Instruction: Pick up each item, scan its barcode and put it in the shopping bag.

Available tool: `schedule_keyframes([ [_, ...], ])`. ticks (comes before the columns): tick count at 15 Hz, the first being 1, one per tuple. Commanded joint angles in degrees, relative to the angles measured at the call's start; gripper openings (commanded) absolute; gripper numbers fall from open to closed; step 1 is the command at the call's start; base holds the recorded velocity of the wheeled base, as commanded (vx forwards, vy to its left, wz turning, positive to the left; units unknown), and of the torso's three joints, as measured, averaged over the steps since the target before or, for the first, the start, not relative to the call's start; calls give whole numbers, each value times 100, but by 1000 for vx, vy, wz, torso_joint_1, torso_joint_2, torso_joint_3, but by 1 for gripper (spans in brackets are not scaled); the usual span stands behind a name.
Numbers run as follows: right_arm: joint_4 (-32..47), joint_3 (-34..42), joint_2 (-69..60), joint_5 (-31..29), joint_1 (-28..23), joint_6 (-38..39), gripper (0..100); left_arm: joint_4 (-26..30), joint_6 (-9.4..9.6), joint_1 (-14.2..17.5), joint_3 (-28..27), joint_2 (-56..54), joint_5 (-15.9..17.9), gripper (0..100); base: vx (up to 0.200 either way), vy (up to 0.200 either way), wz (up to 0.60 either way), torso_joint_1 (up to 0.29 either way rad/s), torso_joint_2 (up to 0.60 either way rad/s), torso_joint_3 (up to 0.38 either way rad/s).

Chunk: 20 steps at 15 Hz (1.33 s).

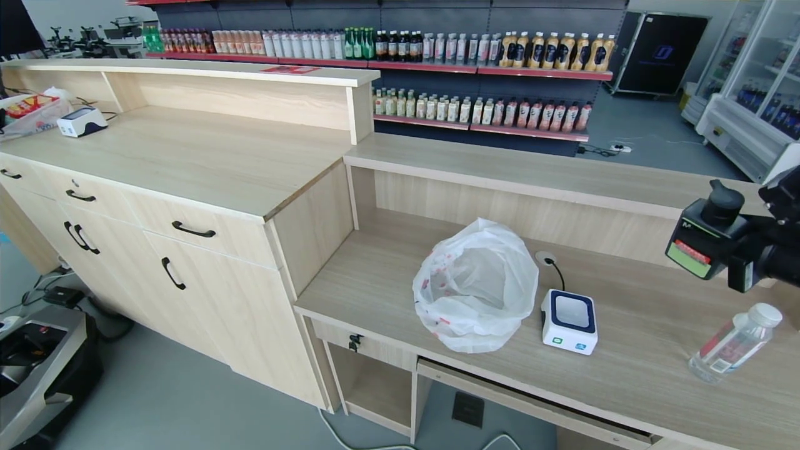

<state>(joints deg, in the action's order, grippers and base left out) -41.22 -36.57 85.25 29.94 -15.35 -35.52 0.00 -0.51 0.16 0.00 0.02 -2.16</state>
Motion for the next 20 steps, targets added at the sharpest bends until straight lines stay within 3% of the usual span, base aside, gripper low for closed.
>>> schedule_keyframes([
  [1,-18,-17,-26,-164,14,160,0,0,-2,2,0,-2,-4,100,0,0,600,-7,2,-2],
  [3,-27,-78,124,-647,67,784,0,0,-2,2,0,-2,-4,100,0,0,600,2,5,-2],
  [5,35,-131,405,-682,93,1478,0,0,-2,2,0,-2,-4,100,0,0,0,0,0,0],
  [8,-106,-148,1231,-682,85,1548,0,0,-2,2,0,-2,-13,100,0,0,0,0,0,0],
  [14,-1117,-412,3217,-665,383,1663,0,0,-2,2,0,-2,-4,100,0,0,0,0,0,0],
  [20,-1793,-403,4017,-656,753,1610,0,0,-2,2,0,-2,-4,100,0,0,0,0,0,0],
])
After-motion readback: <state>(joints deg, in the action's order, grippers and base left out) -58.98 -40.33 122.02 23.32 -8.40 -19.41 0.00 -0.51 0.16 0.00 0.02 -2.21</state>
